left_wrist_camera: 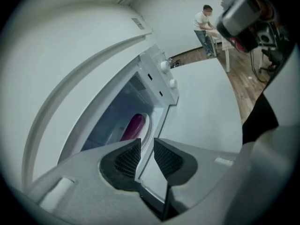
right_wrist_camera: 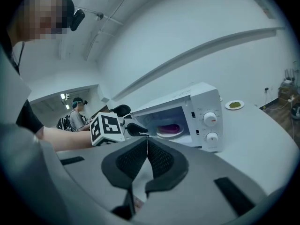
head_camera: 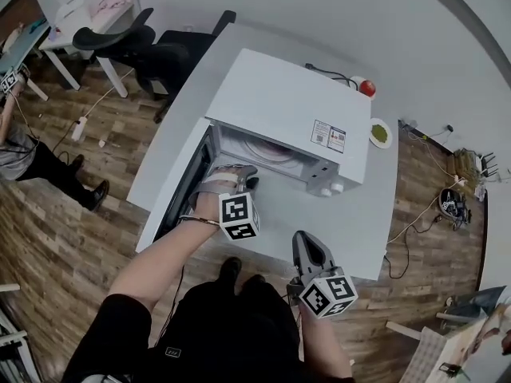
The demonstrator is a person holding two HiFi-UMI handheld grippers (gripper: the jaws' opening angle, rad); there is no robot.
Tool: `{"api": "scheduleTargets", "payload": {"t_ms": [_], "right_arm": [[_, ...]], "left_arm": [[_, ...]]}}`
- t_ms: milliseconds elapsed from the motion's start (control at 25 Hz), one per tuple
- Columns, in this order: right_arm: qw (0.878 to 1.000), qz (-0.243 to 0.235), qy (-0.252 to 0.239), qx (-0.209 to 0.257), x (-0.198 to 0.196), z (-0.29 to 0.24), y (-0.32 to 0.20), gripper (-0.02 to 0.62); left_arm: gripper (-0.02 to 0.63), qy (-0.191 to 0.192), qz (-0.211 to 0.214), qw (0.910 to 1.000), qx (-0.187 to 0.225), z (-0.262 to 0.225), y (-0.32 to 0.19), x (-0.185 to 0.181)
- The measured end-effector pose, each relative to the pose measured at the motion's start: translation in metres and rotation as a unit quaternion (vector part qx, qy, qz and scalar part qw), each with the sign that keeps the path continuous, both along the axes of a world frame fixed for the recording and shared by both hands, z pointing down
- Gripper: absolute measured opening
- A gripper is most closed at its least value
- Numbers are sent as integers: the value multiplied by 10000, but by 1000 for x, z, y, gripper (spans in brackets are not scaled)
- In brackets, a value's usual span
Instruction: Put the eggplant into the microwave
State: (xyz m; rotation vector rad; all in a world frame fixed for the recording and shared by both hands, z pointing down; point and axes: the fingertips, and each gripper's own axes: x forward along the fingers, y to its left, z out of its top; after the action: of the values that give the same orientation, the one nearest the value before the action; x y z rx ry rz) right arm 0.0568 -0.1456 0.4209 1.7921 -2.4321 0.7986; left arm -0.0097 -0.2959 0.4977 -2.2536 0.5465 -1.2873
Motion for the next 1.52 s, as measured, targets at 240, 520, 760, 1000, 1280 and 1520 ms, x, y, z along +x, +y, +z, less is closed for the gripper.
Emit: {"api": "scheduleTargets", "payload": {"t_ms": [240,520,760,1000,1280,1520], "right_arm": [[9999,-123,47,47,-7,-12,15,15],[9987,-423,30,296,-5,-34,44,15],[9960,-762,-24,458,8,-46,87,15],[9921,-1085,-232,585,23,-50,140,15],[9890,-1322,-248,622,31,-50,185,15],[9873,-1306,-282,859,21,-70,200,14]], "left_arm": [[87,315,-108,9994,-35,-24,30,-11],[87,799,-433,9957,-192,-57,88,-12],[87,1348,-820,9868,-356,-87,153,0],[78,2398,-1459,9519,-1228,-100,222,10],[38,3342,-1841,9132,-1432,-136,279,5],[21,3988,-1793,8899,-1300,-166,308,-10]]}}
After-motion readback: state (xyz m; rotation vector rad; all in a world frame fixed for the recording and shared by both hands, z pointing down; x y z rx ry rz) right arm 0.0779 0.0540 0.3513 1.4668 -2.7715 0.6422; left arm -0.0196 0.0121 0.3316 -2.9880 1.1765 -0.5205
